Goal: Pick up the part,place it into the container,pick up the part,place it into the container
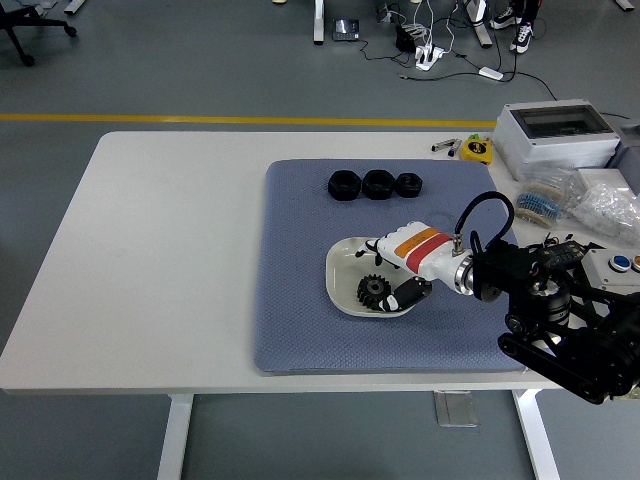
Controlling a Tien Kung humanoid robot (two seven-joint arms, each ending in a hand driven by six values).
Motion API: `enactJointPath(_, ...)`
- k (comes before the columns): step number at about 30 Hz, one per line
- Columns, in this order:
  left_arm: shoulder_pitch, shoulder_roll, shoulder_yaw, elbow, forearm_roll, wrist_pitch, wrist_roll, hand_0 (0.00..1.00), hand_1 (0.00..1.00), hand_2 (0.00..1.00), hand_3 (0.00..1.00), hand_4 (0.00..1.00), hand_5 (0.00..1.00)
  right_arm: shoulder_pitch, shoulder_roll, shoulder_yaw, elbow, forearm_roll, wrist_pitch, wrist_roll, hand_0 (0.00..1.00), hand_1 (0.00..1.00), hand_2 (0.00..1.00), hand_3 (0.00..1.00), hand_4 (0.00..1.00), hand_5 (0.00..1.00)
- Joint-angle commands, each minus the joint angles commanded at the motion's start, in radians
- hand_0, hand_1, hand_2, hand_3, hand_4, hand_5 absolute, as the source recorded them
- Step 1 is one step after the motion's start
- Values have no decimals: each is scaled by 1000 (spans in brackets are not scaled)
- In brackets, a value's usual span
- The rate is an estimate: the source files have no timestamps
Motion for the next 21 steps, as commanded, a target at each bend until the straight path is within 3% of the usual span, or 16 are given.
enactJointPath(5,0,1,-3,0,7,-2,2,695,715,735,636,665,643,-7,-17,37,14,5,-20,2,462,625,786,998,998,463)
enactJointPath(8,1,0,-4,0,7,-2,1,695,715,735,636,665,643,-16,-29,71,10,32,-56,-9,462,625,786,998,998,463)
enactJointPath(9,1,0,-4,0,6,-1,1,695,715,736,637,664,643,-17,-32,80,6,36,-69,-15,402,571,724,860,998,459)
enactJointPath(14,1,1,-4,0,6,-1,0,695,715,736,637,664,643,-17,-47,111,-53,61,-110,-23,402,571,724,860,998,459)
enactJointPath(15,1,1,-6,0,9,-1,1,695,715,736,638,664,643,-17,-49,109,-72,69,-111,-21,353,533,662,741,998,420)
enactJointPath(20,2,-1,-9,0,15,-2,2,695,715,736,638,664,643,-20,-47,86,-164,107,-111,-4,353,533,662,741,998,420)
enactJointPath(21,3,-1,-9,-1,18,-3,2,695,715,737,638,664,643,-22,-44,77,-186,120,-114,0,338,521,644,673,998,427)
